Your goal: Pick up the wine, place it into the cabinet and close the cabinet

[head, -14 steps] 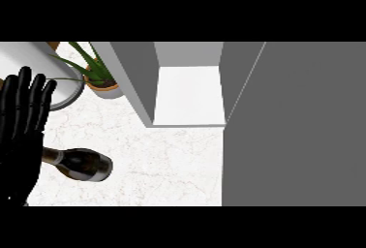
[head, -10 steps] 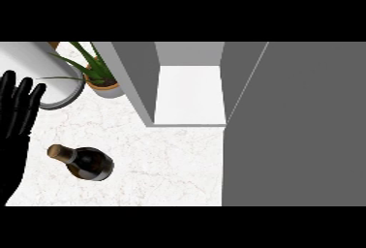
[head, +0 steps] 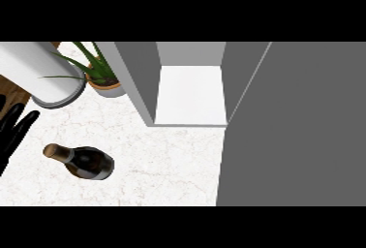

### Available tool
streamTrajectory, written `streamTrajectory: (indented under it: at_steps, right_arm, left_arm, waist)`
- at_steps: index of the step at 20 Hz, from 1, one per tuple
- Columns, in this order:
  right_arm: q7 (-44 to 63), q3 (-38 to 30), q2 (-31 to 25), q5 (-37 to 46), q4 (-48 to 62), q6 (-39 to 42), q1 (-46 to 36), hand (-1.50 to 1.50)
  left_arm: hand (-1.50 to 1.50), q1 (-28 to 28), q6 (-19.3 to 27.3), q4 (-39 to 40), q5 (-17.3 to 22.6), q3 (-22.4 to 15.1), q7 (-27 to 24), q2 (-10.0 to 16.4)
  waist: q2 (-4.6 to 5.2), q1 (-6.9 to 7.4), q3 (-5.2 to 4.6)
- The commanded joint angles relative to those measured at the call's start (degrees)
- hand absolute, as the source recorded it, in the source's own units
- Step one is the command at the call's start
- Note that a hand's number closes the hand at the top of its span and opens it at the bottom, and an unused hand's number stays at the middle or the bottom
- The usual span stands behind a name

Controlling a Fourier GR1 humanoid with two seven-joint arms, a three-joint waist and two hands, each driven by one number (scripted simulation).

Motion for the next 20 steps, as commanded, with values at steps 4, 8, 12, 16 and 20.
streamTrajectory:
  at_steps: [4,8,12,16,20]
  right_arm:
    - [9.48,4.18,0.12,-0.94,-12.07,-1.48,3.81,-1.5]
    - [14.58,9.34,1.37,4.79,-12.64,-4.42,-1.29,-1.5]
    - [18.55,13.48,-0.55,7.16,-22.12,-5.19,5.3,-1.5]
    - [22.71,14.88,-0.07,8.92,-22.22,-8.14,0.67,-1.5]
    - [23.05,13.81,-0.17,9.24,-17.6,-9.69,-4.42,-1.5]
  left_arm:
    - [-1.5,7.63,-2.8,-6.56,18.54,7.59,8.72,6.16]
    - [-1.5,1.6,2.38,-3.52,25.59,13.03,14.17,11.9]
    - [-1.5,7.71,-1.86,-5.74,25.5,15.62,14.19,9.94]
    - [-1.5,4.16,2.42,-5.68,27.43,16.59,17.58,12.12]
    - [-1.5,2.49,4.0,-5.68,28.77,18.8,20.05,13.68]
  waist:
    - [0.09,0.2,0.06]
    - [0.21,-0.13,0.07]
    - [-0.02,-0.24,0.04]
    - [0.05,-0.59,0.04]
    - [0.18,-0.44,0.06]
